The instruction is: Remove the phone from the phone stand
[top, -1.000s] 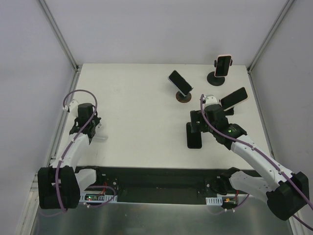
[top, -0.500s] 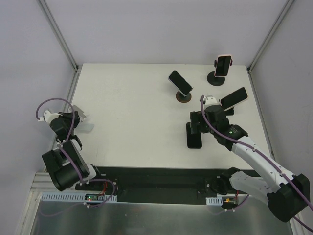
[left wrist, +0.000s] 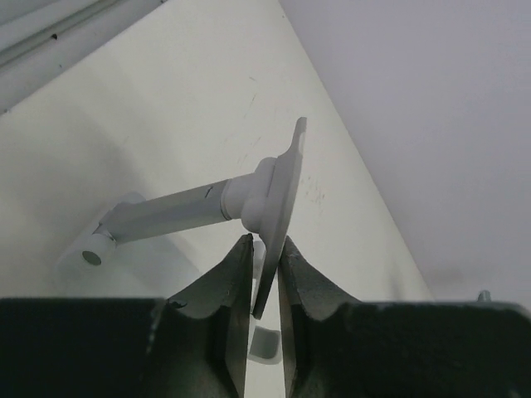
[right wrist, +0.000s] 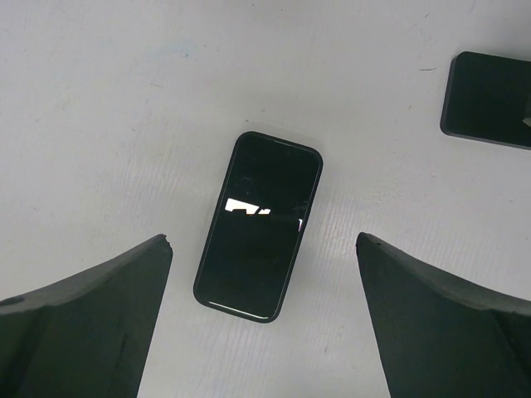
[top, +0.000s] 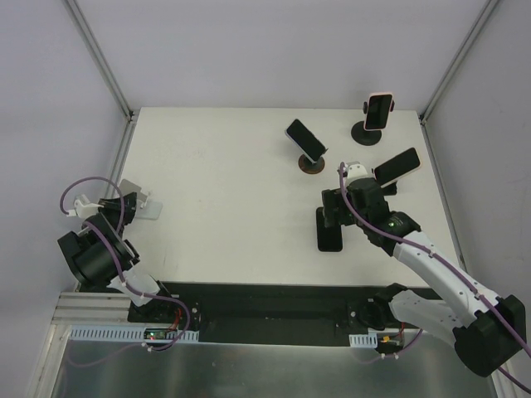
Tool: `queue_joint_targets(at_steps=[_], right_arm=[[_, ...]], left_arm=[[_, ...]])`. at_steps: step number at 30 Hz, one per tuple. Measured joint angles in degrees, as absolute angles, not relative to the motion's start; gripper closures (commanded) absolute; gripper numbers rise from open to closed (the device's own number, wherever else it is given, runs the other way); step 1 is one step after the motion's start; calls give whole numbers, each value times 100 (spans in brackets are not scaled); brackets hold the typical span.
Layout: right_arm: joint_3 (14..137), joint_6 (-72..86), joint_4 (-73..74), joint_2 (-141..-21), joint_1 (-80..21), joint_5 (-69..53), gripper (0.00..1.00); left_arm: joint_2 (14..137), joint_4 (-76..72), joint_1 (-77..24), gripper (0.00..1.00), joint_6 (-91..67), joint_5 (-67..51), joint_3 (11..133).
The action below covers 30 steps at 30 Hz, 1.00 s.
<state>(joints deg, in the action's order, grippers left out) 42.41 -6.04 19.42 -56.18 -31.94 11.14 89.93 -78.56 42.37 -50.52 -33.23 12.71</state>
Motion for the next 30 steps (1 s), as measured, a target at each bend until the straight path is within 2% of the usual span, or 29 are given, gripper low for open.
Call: queue_joint_targets(at_steps=[3, 4, 6, 8, 10, 11, 13, 14, 17, 22, 30], right_arm=[[4241, -659, 1933, -5599, -3194, 1131, 4], [4241, -674, 1920, -5590, -3194, 1133, 4], [4239, -698, 1892, -5577, -3194, 1135, 4], [4230, -716, 1859, -5570, -3194, 1149, 4], [4226, -727, 1857, -5570, -3194, 1153, 4], [4217, -738, 1841, -5570, -3194, 1153, 4], [4206, -755, 1822, -5568, -3194, 1153, 4], [4206, -757, 1820, -5570, -3194, 1153, 4], [4206, -760, 1817, -5570, -3194, 1151, 4], [4261, -757, 1861, -5614, -3194, 1125, 4], [5100, -790, 2084, -6036, -3183, 972, 4]], left_arm=[[9013, -7841, 4329, 77, -5096, -3450, 1107], [9017, -7839, 4392, 71, -5124, -3489, 1050], [9017, -7841, 4519, 68, -5166, -3566, 987], [9017, -7824, 4602, 59, -5212, -3603, 937], [8995, -7797, 4672, 46, -5238, -3640, 902], [8971, -7756, 4709, 33, -5251, -3656, 875], [8866, -7634, 4801, 24, -5284, -3662, 805], [8724, -7553, 4831, 15, -5321, -3662, 753], [8101, -7341, 4886, 1, -5286, -3616, 679], [6257, -6154, 4886, 1, -4851, -3430, 871], [5959, -3948, 4880, 1, -4661, -3621, 1903]])
